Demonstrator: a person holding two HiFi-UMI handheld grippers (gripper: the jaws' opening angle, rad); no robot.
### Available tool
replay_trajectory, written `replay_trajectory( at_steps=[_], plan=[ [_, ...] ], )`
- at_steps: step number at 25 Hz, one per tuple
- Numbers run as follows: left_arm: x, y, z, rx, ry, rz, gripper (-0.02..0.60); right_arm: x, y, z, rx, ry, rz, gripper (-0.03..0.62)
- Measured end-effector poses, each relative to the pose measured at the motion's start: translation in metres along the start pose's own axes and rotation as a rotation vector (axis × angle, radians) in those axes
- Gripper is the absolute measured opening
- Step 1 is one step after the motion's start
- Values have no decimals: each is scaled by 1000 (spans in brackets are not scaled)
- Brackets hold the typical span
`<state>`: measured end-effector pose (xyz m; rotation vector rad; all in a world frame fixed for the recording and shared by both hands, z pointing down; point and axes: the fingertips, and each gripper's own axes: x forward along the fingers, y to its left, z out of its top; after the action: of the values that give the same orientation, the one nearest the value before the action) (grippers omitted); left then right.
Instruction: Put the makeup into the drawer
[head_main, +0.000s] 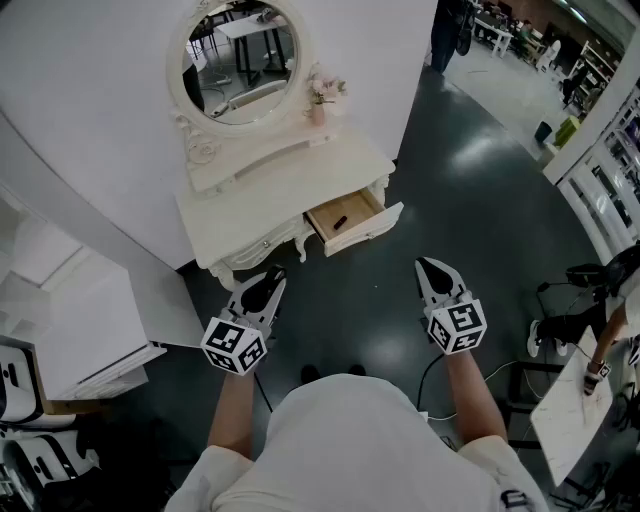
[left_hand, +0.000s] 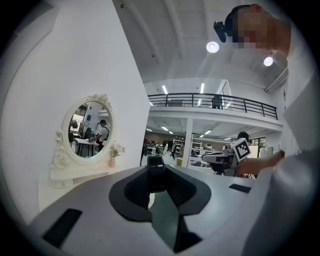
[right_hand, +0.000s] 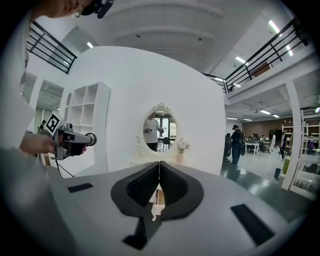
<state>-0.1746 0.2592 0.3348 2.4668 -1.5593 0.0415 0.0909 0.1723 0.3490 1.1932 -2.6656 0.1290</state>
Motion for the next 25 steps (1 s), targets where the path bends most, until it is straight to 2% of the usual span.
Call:
replay_trajectory(
  at_steps=[15, 25],
  plan=[
    [4, 16, 1, -3, 0, -18, 77, 14, 6, 5, 1, 1, -6, 29],
    [-2, 30, -8, -22, 15, -72, 77, 17, 26, -4, 9, 47, -46, 29]
  ],
)
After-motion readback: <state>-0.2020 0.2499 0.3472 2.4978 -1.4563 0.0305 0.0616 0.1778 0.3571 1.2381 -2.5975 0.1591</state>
